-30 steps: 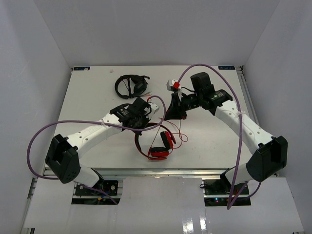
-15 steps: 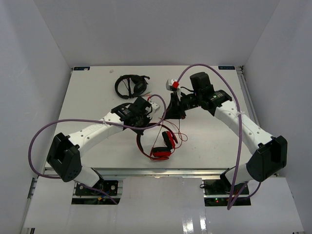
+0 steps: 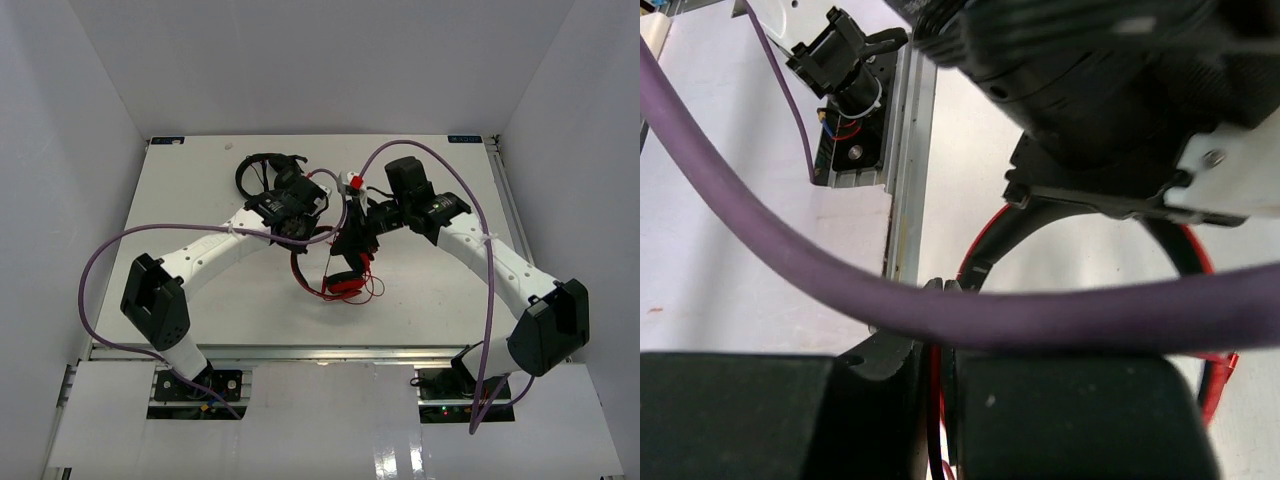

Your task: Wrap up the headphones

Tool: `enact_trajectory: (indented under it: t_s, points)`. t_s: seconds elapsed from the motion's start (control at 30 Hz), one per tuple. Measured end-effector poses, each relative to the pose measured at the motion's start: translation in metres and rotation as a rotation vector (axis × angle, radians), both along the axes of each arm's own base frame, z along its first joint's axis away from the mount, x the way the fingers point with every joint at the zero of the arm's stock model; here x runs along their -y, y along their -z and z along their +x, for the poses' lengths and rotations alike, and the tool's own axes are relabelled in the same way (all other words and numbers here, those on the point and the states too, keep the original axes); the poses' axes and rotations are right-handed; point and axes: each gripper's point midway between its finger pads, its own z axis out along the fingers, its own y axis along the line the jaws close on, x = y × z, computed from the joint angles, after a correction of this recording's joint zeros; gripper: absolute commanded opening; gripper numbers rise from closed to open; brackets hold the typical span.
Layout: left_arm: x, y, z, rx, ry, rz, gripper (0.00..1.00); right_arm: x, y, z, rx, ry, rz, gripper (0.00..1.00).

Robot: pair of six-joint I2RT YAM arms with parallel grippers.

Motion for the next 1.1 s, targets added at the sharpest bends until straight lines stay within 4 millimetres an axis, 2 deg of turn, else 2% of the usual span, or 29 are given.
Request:
enact_trajectory:
  t_s: [0.47,0.83,1.1]
  points:
    - [-0.007,-0.046,0.03,0.161,-0.149,-0.028,0.0,0.003,0.003,-0.011,0.013,-0.005,0.017,0.08]
    - [0.005,-0.132,0.053,0.403,-0.282,-0.33,0.0,0.004,0.002,-0.012,0.017,0.005,0.024,0.09]
    - [-0.002,-0.143,0.052,0.46,-0.372,-0.44,0.0,0.005,-0.008,-0.013,0.058,0.012,0.05,0.11]
